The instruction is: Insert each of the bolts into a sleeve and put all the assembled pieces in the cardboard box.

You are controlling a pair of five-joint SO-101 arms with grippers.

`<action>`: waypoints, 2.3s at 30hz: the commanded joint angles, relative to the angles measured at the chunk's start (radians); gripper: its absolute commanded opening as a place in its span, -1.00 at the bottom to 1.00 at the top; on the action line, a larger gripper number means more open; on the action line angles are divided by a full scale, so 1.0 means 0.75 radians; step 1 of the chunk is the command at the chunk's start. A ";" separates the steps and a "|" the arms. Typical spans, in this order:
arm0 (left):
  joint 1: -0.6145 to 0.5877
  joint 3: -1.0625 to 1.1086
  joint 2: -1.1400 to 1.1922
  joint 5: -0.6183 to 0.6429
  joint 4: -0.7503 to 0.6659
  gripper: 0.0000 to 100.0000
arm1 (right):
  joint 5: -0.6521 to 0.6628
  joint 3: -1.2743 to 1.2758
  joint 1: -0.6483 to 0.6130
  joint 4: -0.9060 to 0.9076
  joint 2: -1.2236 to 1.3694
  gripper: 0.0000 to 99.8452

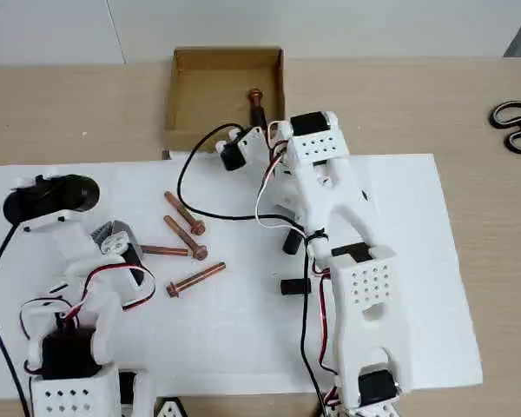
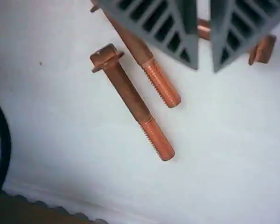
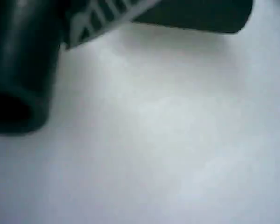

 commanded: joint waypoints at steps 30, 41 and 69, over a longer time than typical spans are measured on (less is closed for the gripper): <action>0.002 0.019 -0.012 -0.010 -0.033 -0.99 | -0.096 -0.037 -0.101 -0.040 -0.064 -0.75; 0.002 0.044 -0.012 -0.010 -0.033 -0.99 | -0.055 -0.037 -0.105 -0.081 -0.017 -0.88; 0.072 -0.259 0.108 -0.002 0.178 -0.99 | -0.446 -0.063 0.017 0.116 -0.484 -0.99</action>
